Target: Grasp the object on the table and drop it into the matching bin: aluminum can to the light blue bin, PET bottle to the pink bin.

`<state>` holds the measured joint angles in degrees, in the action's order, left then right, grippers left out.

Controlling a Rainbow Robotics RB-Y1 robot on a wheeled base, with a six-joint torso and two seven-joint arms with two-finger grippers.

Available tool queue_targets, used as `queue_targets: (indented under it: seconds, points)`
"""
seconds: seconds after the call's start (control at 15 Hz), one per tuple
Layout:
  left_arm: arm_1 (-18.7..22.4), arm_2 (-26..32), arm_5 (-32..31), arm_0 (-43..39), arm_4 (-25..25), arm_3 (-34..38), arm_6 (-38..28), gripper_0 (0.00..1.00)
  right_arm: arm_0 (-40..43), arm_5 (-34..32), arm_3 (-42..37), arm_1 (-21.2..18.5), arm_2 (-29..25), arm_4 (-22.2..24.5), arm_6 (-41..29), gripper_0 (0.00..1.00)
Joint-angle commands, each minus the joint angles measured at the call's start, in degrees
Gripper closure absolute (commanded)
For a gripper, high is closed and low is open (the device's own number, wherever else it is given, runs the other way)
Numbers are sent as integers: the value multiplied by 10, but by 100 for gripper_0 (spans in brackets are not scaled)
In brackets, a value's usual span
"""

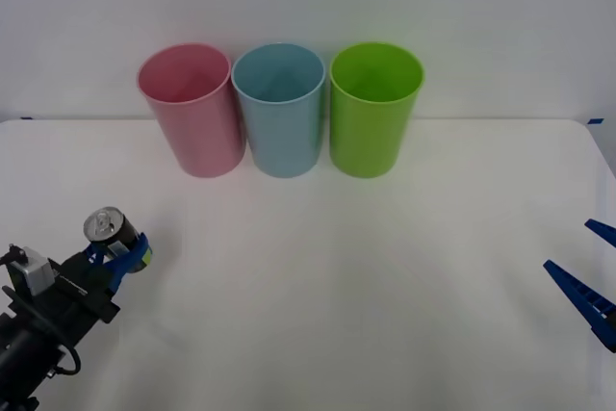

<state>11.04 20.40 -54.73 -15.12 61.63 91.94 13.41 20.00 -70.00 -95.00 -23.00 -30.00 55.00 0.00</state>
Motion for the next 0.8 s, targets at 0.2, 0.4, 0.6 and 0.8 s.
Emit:
queue_targets:
  seconds: [0.2, 0.4, 0.6, 0.8]
  points:
    - [-1, 16, 13, -13, -12, 74, -78, 100, 0, 0, 0, 0, 0, 0, 0, 0]
    - [0, 14, 23, -6, -12, 109, -132, 100, 0, 0, 0, 0, 0, 0, 0, 0]
    - [0, 16, 39, 15, 4, 131, -185, 100, 0, 0, 0, 0, 0, 0, 0, 0]
    - [7, 17, 55, 50, 28, 132, -227, 100, 0, 0, 0, 0, 0, 0, 0, 0]
